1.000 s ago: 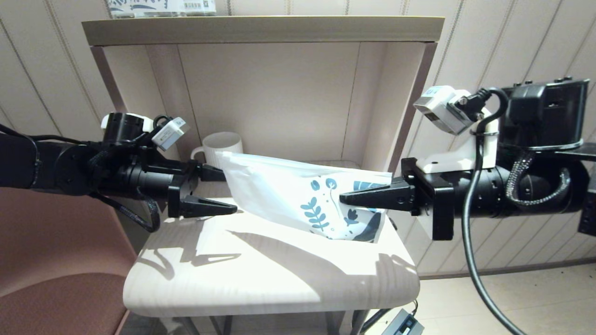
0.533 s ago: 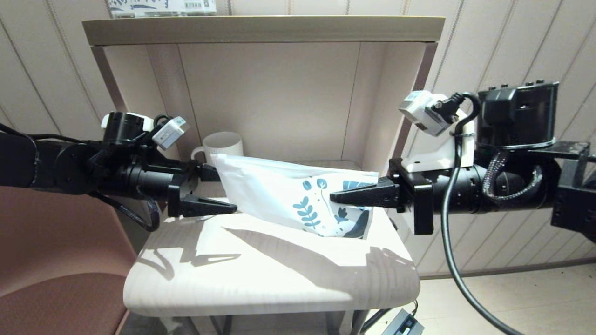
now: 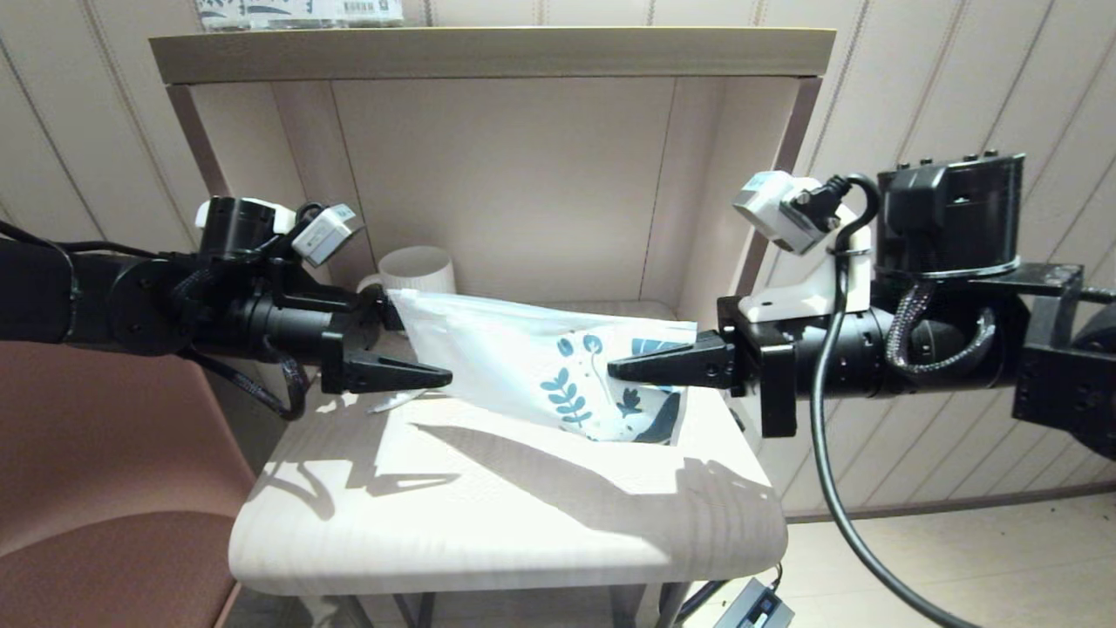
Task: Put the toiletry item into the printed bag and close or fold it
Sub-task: Pick up the toothpaste
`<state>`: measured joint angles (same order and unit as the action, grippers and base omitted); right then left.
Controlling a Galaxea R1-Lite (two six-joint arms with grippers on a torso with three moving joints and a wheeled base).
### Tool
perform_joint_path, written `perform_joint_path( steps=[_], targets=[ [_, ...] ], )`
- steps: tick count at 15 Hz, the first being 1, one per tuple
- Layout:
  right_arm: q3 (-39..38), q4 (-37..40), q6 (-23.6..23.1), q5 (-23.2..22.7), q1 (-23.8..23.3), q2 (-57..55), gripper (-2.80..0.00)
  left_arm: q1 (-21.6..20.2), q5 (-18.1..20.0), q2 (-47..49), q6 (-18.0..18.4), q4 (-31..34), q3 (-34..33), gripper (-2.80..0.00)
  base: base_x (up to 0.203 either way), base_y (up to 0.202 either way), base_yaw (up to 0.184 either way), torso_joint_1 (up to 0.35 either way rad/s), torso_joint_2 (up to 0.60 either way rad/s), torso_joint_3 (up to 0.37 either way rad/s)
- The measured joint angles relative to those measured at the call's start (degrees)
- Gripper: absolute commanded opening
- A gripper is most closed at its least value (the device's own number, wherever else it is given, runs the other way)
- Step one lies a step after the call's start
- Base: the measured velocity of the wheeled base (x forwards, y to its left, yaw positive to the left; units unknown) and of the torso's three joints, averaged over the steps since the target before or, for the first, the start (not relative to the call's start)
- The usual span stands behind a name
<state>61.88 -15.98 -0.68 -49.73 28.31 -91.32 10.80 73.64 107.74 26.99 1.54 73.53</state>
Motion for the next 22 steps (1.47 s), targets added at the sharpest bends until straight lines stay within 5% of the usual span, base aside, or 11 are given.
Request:
perform_joint_path(
  steps=[8, 9, 22],
  targets=[
    [0.41, -0.07, -0.06, 0.09, 0.5, -0.68, -2.8, 0.81, 0.04, -0.16, -0.1, 0.26, -1.3, 0.0, 0.0, 0.0, 0.0, 0.0, 0.0, 0.0],
    [0.41, -0.06, -0.15, 0.09, 0.52, -0.71, -2.8, 0.88, 0.04, -0.41, -0.01, 0.28, -2.07, -2.8, 0.0, 0.0, 0.0, 0.0, 0.0, 0.0],
    [-0.83, -0.09, -0.33, 0.22, 2.12, 0.0, -2.8, 3.04, 0.01, -7.02, -0.05, 0.45, -7.28, -2.8, 0.0, 0.0, 0.0, 0.0, 0.0, 0.0]
  ],
)
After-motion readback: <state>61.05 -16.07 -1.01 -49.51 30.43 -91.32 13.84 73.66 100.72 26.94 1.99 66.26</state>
